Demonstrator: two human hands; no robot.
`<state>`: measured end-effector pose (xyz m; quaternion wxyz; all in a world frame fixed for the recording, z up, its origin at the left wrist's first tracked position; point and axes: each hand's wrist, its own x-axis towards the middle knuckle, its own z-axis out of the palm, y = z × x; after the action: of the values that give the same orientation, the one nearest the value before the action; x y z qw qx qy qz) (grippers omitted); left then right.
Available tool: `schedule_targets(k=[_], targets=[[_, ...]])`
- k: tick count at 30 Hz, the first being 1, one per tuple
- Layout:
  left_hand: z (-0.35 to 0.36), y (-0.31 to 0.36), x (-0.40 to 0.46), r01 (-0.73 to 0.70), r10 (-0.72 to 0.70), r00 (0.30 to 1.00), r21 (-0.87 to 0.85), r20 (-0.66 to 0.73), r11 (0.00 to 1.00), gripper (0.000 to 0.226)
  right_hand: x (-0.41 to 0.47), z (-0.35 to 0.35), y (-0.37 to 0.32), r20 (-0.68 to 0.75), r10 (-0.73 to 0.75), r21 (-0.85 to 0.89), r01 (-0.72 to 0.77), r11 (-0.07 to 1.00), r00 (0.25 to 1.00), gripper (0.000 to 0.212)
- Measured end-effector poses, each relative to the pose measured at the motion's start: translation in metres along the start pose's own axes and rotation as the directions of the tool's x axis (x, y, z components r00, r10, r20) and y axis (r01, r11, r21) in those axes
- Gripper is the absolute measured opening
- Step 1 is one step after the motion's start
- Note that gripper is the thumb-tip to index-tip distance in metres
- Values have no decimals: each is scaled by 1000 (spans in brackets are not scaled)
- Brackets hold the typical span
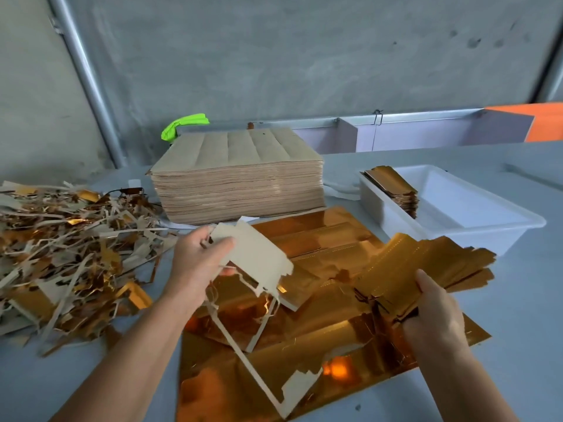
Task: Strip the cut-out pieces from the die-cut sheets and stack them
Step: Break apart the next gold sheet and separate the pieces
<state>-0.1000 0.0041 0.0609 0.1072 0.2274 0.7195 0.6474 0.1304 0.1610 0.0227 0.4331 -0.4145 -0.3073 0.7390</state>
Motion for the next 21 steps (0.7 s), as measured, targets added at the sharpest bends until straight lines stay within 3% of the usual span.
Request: schedule_targets(k=[2,6,9,14,18,21], targets=[[10,5,-6,-43,40,997,54,62,998,11,-4,10,2,83,-9,-9,10,1000,997,36],[36,15,-14,-63,42,982,108,186,992,5,-13,37,13,220,-110,-211,158,965,969,8],[55,25,-21,86,-79,945,-6,318,996,6,-15,50,23,380,-175,-300,300,906,908,15],[77,26,-27,339,-205,864,-229,460,912,30,-23,55,29,529,-128,-278,314,908,839,23],[82,19,-29,382,-211,848,-284,487,879,36,-27,51,28,592,-152,-219,340,914,792,21],[81,15,-28,380,-173,829,-309,532,872,40,-25,49,27,591,-127,-201,298,933,796,19]])
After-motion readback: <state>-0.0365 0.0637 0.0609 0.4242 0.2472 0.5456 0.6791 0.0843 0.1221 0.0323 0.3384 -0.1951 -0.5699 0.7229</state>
